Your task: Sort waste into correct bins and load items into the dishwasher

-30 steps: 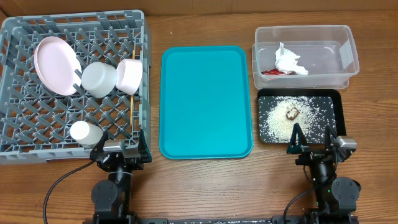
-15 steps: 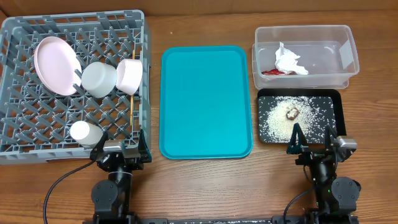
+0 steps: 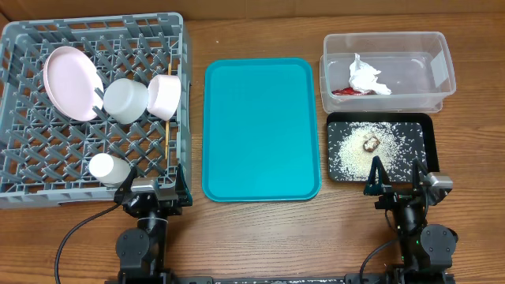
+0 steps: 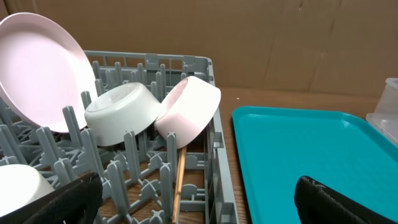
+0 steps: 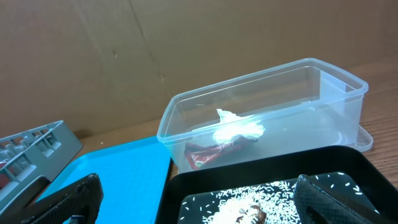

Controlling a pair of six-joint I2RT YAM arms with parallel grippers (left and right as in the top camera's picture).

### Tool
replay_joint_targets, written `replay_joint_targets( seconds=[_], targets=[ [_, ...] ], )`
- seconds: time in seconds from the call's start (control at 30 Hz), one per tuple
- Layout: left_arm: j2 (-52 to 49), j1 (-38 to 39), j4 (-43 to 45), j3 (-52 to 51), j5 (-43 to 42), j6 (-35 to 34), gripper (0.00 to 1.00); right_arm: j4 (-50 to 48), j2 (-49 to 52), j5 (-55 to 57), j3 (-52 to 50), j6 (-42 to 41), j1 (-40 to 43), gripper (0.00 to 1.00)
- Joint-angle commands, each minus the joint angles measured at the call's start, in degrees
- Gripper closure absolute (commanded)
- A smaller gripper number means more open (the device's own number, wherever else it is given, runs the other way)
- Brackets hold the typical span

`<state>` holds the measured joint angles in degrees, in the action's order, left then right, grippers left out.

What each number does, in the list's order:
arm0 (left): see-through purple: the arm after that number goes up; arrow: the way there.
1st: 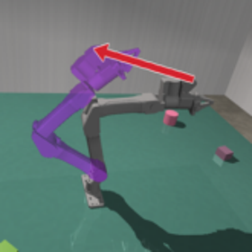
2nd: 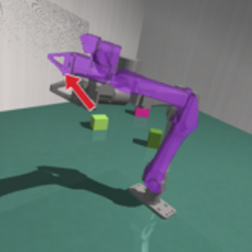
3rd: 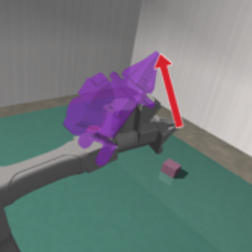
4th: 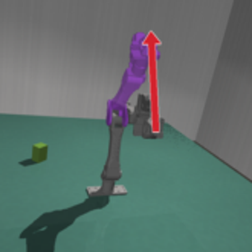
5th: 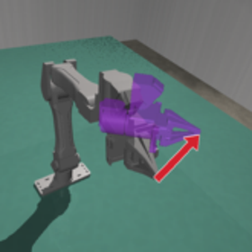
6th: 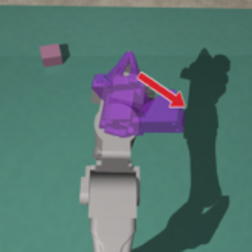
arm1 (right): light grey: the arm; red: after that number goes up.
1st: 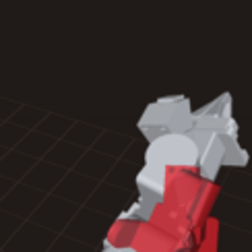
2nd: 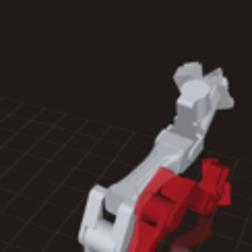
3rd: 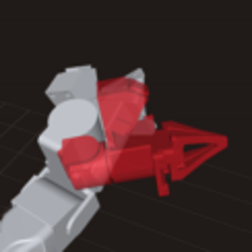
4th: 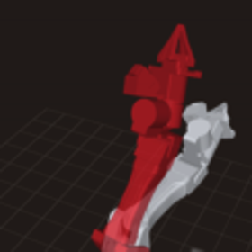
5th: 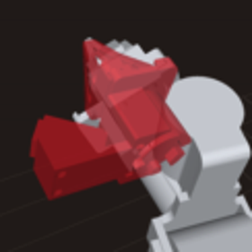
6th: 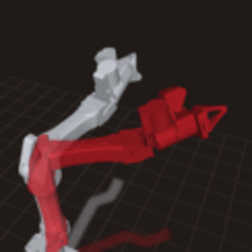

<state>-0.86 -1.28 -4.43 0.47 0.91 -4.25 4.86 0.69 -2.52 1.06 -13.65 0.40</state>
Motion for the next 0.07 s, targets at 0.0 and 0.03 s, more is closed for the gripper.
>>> replay_joint_targets(
  seconds=[0.0,0.03],
  targets=[
    [0.24,-0.57,0.11,-0.17,0.37,1.05,0.0,-0.22,-0.31,0.46,-0.59,0.2,0.42,0.0],
    [0.24,-0.57,0.11,-0.2,0.37,1.05,0.0,-0.22,-0.31,0.46,-0.59,0.2,0.42,0.0]
  ],
)
